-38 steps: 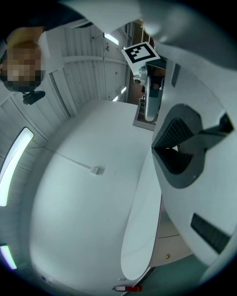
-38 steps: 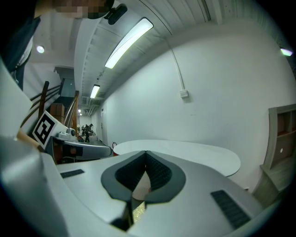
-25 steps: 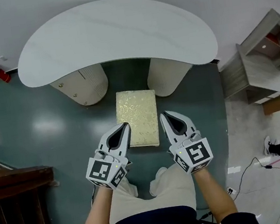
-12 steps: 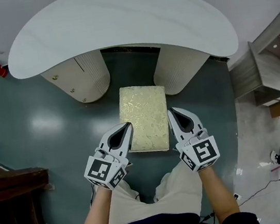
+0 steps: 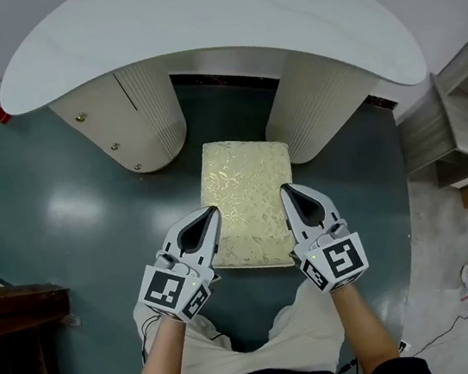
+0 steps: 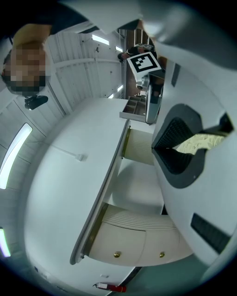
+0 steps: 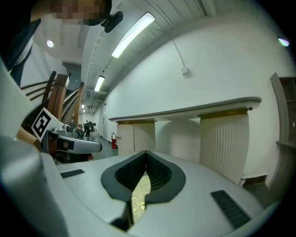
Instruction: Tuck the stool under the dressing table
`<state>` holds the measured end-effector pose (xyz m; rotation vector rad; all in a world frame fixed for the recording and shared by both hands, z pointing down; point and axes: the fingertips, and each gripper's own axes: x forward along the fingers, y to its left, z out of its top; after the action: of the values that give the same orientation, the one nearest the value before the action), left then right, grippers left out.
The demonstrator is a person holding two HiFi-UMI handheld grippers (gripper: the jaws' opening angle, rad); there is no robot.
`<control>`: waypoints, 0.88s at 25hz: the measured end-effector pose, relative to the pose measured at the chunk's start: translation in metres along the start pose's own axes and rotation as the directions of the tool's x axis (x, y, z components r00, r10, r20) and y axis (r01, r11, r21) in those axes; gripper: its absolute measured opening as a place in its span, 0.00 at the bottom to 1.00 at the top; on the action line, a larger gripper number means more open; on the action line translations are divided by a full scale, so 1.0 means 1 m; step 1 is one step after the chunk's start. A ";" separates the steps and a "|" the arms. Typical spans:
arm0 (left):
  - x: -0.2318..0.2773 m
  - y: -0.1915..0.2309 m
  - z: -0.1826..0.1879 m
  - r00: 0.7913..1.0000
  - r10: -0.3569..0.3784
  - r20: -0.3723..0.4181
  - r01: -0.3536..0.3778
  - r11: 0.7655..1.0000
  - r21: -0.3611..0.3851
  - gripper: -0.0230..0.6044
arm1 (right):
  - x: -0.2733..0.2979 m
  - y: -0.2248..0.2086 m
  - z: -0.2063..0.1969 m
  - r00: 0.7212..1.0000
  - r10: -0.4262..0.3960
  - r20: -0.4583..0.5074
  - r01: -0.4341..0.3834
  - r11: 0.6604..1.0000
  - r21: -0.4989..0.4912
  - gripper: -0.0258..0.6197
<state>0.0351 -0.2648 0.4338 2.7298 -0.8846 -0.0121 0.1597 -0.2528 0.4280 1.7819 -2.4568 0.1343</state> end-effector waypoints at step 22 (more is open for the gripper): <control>0.006 0.014 -0.097 0.998 -0.039 0.047 0.035 0.996 0.077 0.05 | 0.000 -0.009 -0.096 0.998 -0.022 0.053 0.025 0.998 -0.055 0.06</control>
<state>0.0407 -0.2546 0.5309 2.8282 -0.8640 -0.0528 0.1719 -0.2428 0.5227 1.8135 -2.4479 0.0171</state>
